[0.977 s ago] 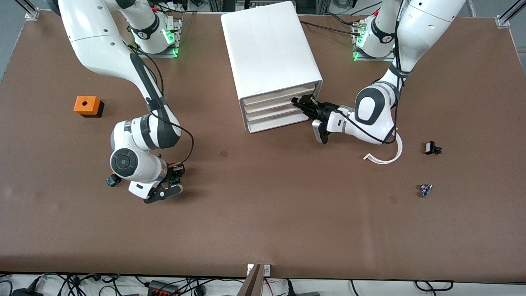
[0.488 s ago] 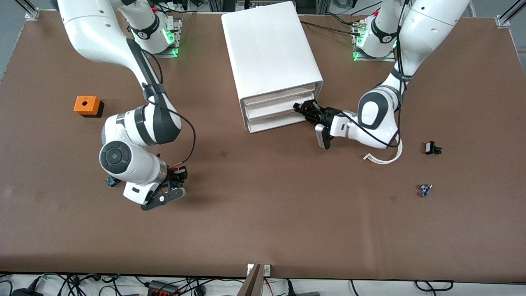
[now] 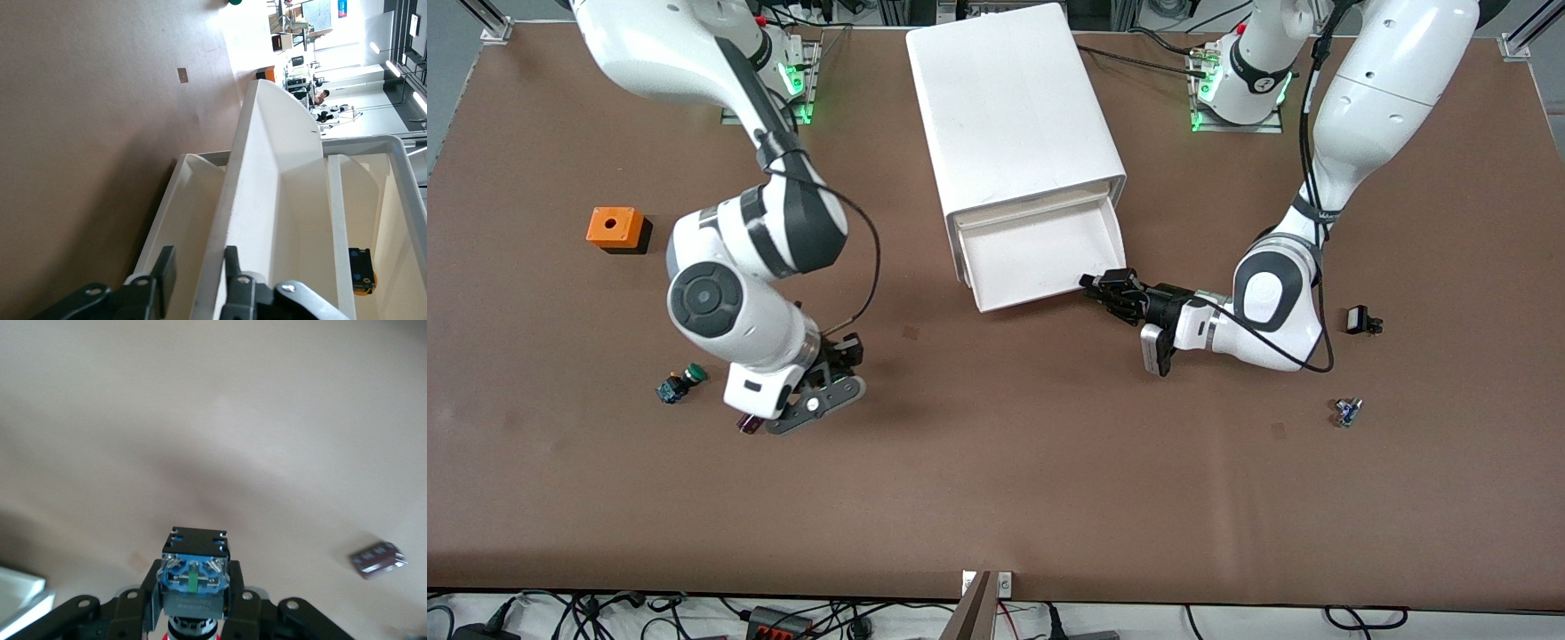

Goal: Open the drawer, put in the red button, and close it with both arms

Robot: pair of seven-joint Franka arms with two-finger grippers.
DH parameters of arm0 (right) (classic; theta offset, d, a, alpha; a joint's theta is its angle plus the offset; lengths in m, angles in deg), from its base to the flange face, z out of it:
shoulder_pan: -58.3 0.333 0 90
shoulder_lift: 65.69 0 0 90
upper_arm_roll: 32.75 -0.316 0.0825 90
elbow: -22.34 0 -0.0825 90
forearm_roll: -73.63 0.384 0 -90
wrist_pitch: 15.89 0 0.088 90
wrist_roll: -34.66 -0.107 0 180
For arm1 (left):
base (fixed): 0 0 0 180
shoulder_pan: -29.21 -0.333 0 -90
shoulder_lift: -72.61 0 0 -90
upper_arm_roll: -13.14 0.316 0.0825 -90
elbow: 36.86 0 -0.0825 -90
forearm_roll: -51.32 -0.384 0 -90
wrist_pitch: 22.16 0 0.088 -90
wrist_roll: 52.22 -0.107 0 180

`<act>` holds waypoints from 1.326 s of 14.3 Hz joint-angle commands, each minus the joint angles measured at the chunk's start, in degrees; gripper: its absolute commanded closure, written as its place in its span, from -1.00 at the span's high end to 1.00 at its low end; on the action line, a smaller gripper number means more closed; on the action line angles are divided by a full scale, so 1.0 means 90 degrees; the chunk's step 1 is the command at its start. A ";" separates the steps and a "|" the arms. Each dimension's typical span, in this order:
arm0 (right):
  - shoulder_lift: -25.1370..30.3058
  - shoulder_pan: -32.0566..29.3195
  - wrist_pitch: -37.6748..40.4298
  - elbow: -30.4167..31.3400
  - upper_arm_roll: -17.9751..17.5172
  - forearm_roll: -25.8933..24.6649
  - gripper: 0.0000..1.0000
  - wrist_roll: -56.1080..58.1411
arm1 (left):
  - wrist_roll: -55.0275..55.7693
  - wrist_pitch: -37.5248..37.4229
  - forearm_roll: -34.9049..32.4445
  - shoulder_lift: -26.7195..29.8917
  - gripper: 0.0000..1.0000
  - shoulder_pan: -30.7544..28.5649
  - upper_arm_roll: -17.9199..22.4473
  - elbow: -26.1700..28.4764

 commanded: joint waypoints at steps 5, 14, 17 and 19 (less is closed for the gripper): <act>0.0090 0.1200 0.0086 -0.0401 -0.0055 0.0043 -1.00 -0.1374 | 0.1945 -0.0768 -0.1447 0.0726 1.00 -0.0280 0.0085 -0.0501; -0.0545 0.2333 -0.0149 -0.0793 -0.0064 0.0052 -1.00 -0.3075 | 0.5873 -0.1609 -0.5227 0.1225 1.00 -0.0261 -0.0081 -0.1506; -0.0711 0.2577 -0.0159 -0.0861 -0.0064 0.0052 -1.00 -0.3602 | 0.6071 -0.1687 -0.6690 0.1215 1.00 -0.0143 -0.0053 -0.2091; -0.0760 0.2578 -0.0101 -0.0861 -0.0074 0.0149 -1.00 -0.3613 | 0.6003 -0.1649 -0.7202 0.1012 1.00 -0.0260 0.0006 -0.2492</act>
